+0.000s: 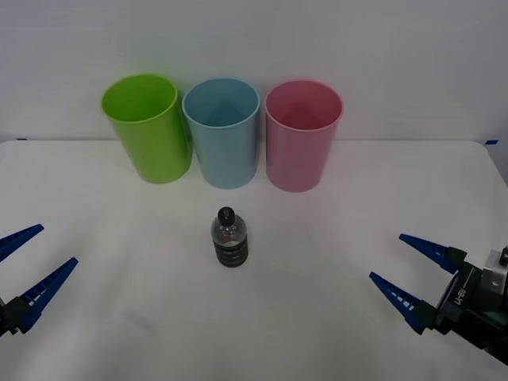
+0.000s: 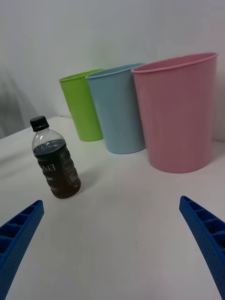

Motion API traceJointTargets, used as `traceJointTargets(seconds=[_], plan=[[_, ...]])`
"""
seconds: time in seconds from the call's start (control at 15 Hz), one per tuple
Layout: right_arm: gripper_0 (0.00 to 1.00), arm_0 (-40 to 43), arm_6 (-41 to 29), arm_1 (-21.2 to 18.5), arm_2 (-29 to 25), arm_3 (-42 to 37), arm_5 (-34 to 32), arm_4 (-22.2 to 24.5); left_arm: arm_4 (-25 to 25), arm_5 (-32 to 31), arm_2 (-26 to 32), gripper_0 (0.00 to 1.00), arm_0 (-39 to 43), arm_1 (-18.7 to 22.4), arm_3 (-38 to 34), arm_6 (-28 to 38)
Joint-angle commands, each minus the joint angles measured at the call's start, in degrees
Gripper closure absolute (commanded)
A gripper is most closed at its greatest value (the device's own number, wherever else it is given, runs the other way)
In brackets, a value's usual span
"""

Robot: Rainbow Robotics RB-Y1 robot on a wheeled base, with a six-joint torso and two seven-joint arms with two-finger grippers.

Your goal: Grasp the object on the table and drop it into the matching bin: aluminum can to the light blue bin, PET bottle to the pink bin.

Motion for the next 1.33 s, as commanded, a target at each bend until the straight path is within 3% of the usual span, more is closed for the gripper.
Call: traceJointTargets(seconds=[0.07, 1.0, 1.13, 1.33], plan=[[0.00, -1.3, 5.3, 0.0, 4.2, 0.0, 4.5, 0.1, 0.0, 0.0, 0.0, 0.00, 0.0, 0.0, 0.0, 0.0], [0.00, -10.9, 9.3, 0.3, 32.0, 0.0, 30.4, 0.6, 0.0, 0.0, 0.0, 0.00, 0.0, 0.0, 0.0, 0.0], [0.00, -12.0, 9.4, 1.7, 34.0, 0.0, 33.6, 2.8, 0.0, 0.0, 0.0, 0.00, 0.0, 0.0, 0.0, 0.0], [0.00, -14.3, 9.4, 7.6, 34.1, 3.9, 34.8, 8.3, 0.0, 0.0, 0.0, 0.00, 0.0, 0.0, 0.0, 0.0]])
